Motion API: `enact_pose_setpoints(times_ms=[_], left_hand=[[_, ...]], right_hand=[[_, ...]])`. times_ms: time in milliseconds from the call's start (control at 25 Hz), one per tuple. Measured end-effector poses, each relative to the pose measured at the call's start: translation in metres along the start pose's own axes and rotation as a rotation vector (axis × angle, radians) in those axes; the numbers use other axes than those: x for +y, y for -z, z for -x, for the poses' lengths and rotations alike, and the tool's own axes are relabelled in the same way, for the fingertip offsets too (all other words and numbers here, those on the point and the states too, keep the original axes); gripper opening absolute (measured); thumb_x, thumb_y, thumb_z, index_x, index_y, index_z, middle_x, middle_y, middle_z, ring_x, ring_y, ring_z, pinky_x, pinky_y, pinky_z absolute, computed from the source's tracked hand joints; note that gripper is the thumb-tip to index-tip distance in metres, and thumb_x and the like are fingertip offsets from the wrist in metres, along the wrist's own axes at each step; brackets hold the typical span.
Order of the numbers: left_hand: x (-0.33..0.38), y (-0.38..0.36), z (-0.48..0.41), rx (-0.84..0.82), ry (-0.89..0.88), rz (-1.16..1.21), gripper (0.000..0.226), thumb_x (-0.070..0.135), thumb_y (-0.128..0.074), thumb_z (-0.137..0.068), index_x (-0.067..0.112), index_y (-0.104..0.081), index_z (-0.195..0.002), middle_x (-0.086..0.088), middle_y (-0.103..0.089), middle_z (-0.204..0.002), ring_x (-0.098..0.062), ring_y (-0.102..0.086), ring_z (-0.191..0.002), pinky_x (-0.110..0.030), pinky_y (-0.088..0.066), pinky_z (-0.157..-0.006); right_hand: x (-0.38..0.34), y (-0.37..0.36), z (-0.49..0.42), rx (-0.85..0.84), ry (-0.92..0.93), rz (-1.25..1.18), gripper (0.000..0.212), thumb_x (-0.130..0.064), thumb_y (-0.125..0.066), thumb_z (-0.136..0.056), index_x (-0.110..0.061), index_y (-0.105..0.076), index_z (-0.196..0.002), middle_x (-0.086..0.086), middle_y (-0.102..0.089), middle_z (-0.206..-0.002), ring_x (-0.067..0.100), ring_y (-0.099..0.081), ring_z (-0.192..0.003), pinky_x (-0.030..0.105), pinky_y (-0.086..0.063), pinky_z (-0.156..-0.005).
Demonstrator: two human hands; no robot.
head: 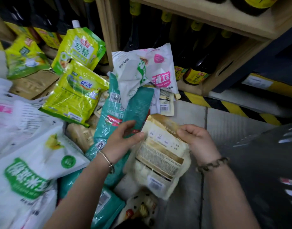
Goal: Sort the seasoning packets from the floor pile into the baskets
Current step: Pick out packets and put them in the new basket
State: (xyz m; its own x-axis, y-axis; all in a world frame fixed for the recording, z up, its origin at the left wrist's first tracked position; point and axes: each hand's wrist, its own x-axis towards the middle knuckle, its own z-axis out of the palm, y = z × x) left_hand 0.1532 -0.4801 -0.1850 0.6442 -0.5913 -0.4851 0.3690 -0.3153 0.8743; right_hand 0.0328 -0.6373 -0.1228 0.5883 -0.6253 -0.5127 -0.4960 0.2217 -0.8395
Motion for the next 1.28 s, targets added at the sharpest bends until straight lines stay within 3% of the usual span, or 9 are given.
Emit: enact_pose_setpoints(times_ms=[120, 200, 400, 640, 720, 840, 960, 1080, 1280], left_hand=[[-0.002, 0.015, 0.018, -0.317, 0.130, 0.193, 0.059, 0.047, -0.088, -0.040, 0.019, -0.074, -0.091, 0.002, -0.073, -0.093, -0.014, -0.069, -0.087, -0.021, -0.053, -0.072], [-0.013, 0.013, 0.030, -0.393, 0.127, 0.241, 0.050, 0.036, -0.089, -0.044, 0.019, -0.077, -0.089, -0.002, -0.074, -0.094, -0.017, -0.069, -0.089, -0.023, -0.053, -0.073], [-0.038, 0.015, 0.053, -0.142, 0.186, 0.387, 0.031, 0.002, -0.075, -0.062, 0.007, -0.071, -0.092, -0.019, -0.071, -0.099, -0.030, -0.069, -0.087, -0.035, -0.057, -0.075], [-0.053, 0.043, 0.072, 0.217, 0.241, 0.484, 0.028, 0.007, -0.070, -0.059, 0.003, -0.070, -0.087, -0.016, -0.073, -0.084, -0.026, -0.071, -0.070, -0.029, -0.055, -0.056], [-0.052, 0.057, 0.074, 0.288, 0.227, 0.480, 0.029, 0.006, -0.070, -0.060, 0.002, -0.068, -0.089, -0.015, -0.073, -0.082, -0.026, -0.071, -0.068, -0.029, -0.055, -0.054], [-0.053, 0.074, 0.072, 0.386, 0.245, 0.477, 0.030, 0.008, -0.071, -0.058, 0.001, -0.068, -0.087, -0.014, -0.073, -0.077, -0.026, -0.070, -0.063, -0.032, -0.056, -0.054], [-0.057, 0.081, 0.069, 0.444, 0.257, 0.478, 0.035, 0.012, -0.072, -0.057, 0.004, -0.068, -0.090, -0.014, -0.073, -0.080, -0.028, -0.070, -0.068, -0.038, -0.056, -0.066], [-0.061, 0.079, 0.068, 0.456, 0.269, 0.508, 0.026, 0.005, -0.070, -0.066, 0.004, -0.067, -0.092, -0.013, -0.073, -0.078, -0.028, -0.070, -0.066, -0.037, -0.057, -0.061], [-0.061, 0.077, 0.066, 0.467, 0.311, 0.567, 0.024, 0.004, -0.069, -0.068, 0.004, -0.066, -0.092, -0.013, -0.073, -0.076, -0.028, -0.070, -0.063, -0.035, -0.056, -0.052]], right_hand=[[-0.004, -0.012, -0.001, -0.199, -0.053, -0.174, 0.023, 0.003, -0.052, -0.088, -0.007, -0.063, -0.070, -0.001, -0.066, -0.056, 0.006, -0.060, -0.049, 0.016, -0.049, -0.050], [-0.009, -0.023, -0.010, -0.247, -0.032, -0.129, 0.022, 0.001, -0.052, -0.088, -0.008, -0.063, -0.070, -0.001, -0.066, -0.057, 0.007, -0.060, -0.050, 0.020, -0.051, -0.054], [-0.005, -0.060, -0.039, -0.348, 0.027, 0.215, 0.020, -0.011, -0.061, -0.088, -0.018, -0.064, -0.070, -0.010, -0.063, -0.063, 0.003, -0.057, -0.061, 0.021, -0.048, -0.066], [0.028, -0.100, -0.082, 0.153, -0.114, 0.081, 0.028, -0.021, -0.068, -0.080, -0.014, -0.054, -0.056, 0.006, -0.055, -0.061, 0.021, -0.054, -0.062, 0.030, -0.043, -0.063], [0.032, -0.115, -0.091, 0.169, -0.149, 0.106, 0.016, -0.025, -0.071, -0.075, -0.010, -0.064, -0.074, 0.007, -0.066, -0.076, 0.022, -0.063, -0.072, 0.032, -0.052, -0.071], [0.038, -0.128, -0.096, 0.182, -0.236, 0.054, 0.048, -0.032, -0.072, -0.074, -0.007, -0.057, -0.113, 0.009, -0.066, -0.106, 0.024, -0.064, -0.088, 0.035, -0.054, -0.080], [0.041, -0.130, -0.096, 0.167, -0.364, -0.001, 0.074, -0.049, -0.073, -0.069, -0.009, -0.046, -0.125, 0.006, -0.057, -0.116, 0.022, -0.054, -0.092, 0.031, -0.043, -0.078], [0.037, -0.129, -0.096, 0.142, -0.456, 0.038, 0.095, -0.058, -0.074, -0.064, -0.010, -0.037, -0.137, 0.009, -0.049, -0.133, 0.027, -0.050, -0.116, 0.039, -0.041, -0.091], [0.044, -0.138, -0.091, 0.099, -0.351, -0.202, 0.061, -0.033, -0.078, -0.072, -0.009, -0.054, -0.122, 0.006, -0.062, -0.119, 0.023, -0.060, -0.102, 0.033, -0.048, -0.090]])
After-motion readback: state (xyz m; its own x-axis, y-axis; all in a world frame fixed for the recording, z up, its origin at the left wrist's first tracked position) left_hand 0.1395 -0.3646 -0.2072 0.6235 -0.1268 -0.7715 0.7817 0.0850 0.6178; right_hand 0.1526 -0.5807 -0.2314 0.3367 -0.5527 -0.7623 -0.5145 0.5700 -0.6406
